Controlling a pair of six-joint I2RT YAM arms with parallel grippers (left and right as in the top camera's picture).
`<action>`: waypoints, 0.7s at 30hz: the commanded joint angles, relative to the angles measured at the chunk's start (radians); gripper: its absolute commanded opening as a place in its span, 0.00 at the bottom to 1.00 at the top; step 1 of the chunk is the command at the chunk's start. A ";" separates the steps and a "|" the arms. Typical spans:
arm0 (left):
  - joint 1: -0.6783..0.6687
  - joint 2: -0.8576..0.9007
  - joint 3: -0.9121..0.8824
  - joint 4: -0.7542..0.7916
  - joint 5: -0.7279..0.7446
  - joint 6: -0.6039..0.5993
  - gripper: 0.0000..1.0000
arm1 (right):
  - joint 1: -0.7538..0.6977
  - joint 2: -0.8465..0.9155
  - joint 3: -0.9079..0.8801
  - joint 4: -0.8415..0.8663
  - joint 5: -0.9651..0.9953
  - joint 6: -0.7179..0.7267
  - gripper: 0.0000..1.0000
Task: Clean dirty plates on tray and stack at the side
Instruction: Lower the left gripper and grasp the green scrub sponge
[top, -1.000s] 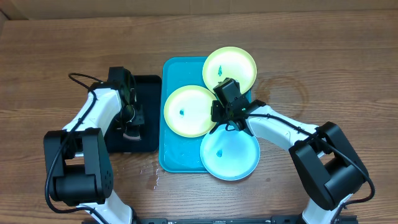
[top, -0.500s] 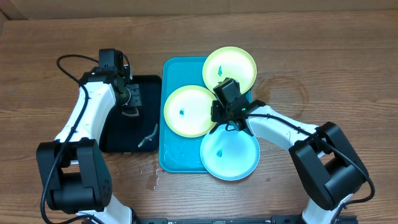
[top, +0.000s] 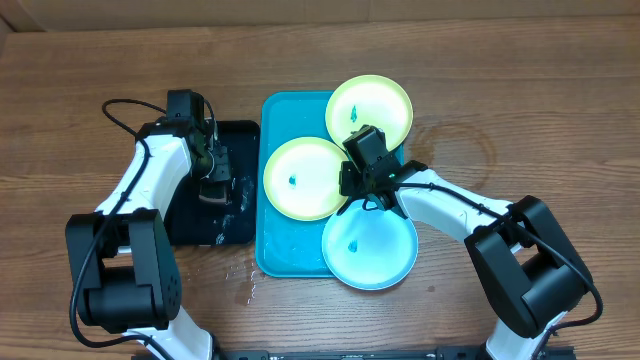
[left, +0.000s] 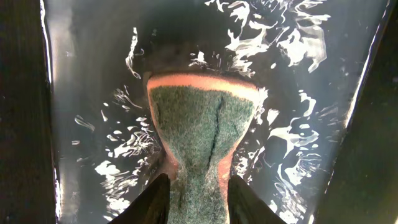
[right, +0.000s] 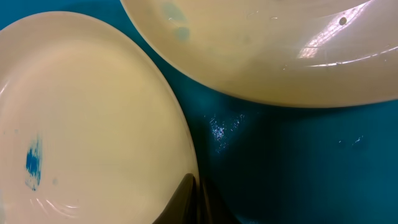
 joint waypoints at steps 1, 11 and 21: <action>0.007 0.006 -0.006 -0.003 0.011 0.015 0.32 | 0.000 -0.003 0.010 -0.012 0.025 -0.006 0.04; 0.007 0.006 -0.033 0.002 0.011 0.015 0.30 | 0.000 -0.003 0.010 -0.012 0.025 -0.006 0.04; 0.007 0.006 -0.092 0.116 0.014 0.015 0.25 | 0.000 -0.003 0.010 -0.012 0.025 -0.006 0.04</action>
